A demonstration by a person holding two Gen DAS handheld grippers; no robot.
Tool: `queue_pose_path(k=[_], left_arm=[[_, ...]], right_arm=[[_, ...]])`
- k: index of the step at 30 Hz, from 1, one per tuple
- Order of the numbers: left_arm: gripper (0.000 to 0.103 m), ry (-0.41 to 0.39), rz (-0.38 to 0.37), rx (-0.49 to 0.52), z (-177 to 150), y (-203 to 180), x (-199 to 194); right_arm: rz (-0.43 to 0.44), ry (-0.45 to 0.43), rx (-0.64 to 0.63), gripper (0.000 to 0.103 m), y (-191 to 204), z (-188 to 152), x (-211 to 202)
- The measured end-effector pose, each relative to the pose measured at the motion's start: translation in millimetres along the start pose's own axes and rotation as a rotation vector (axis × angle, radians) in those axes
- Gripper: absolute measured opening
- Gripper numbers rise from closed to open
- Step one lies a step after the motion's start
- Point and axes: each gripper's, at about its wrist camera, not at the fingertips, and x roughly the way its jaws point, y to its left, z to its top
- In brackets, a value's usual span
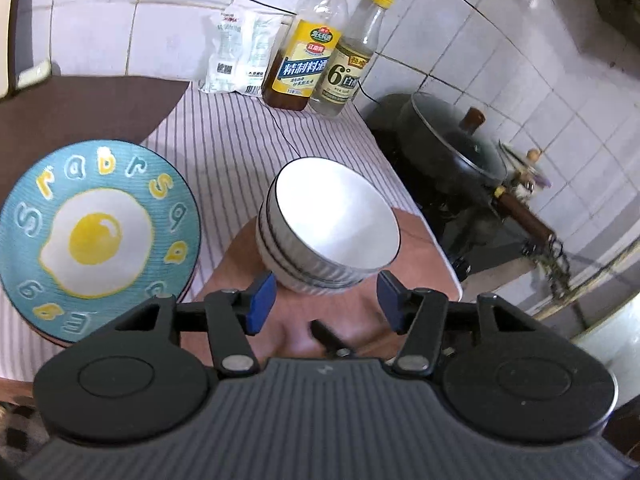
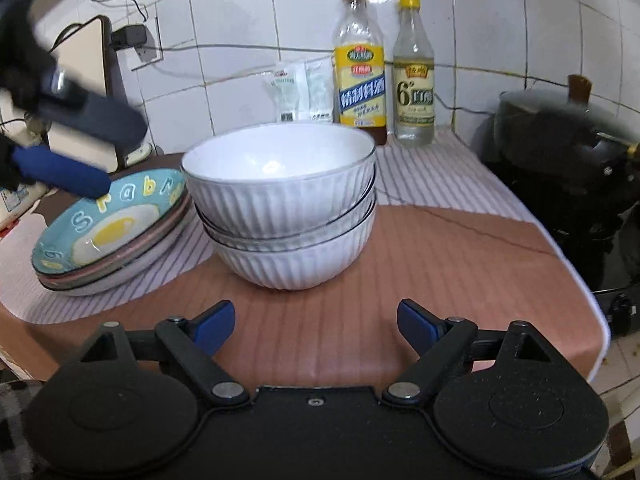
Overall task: Organize plates and bowls
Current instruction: 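Grasp the sides of the three-bowl stack with both grippers, then lift the bowl stack with both grippers and carry it over the plate stack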
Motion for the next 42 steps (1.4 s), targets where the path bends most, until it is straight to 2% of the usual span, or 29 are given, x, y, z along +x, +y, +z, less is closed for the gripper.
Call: queue_pose_path(k=[6, 12, 19, 23, 30, 42], left_arm=[[0.057, 0.02, -0.022, -0.144, 18, 21, 27], [0.055, 0.071, 0.001, -0.209, 26, 38, 59], [0.047, 0.121, 0.032, -0.172, 30, 36, 80], [0.037, 0.118, 0.084, -0.118, 31, 29, 86], [0.036, 0.115, 0.094, -0.148, 33, 32, 85], [0.035, 0.133, 0.162, -0.018, 29, 21, 103]], right_arm=[[0.013, -0.045, -0.071, 0.093, 11, -3, 17], [0.015, -0.082, -0.063, 0.093, 3, 1, 32], [0.046, -0.116, -0.077, 0.096, 3, 2, 45], [0.064, -0.133, -0.077, 0.096, 4, 5, 52], [0.083, -0.18, -0.067, 0.097, 5, 4, 58], [0.083, -0.217, -0.061, 0.099, 7, 0, 62]])
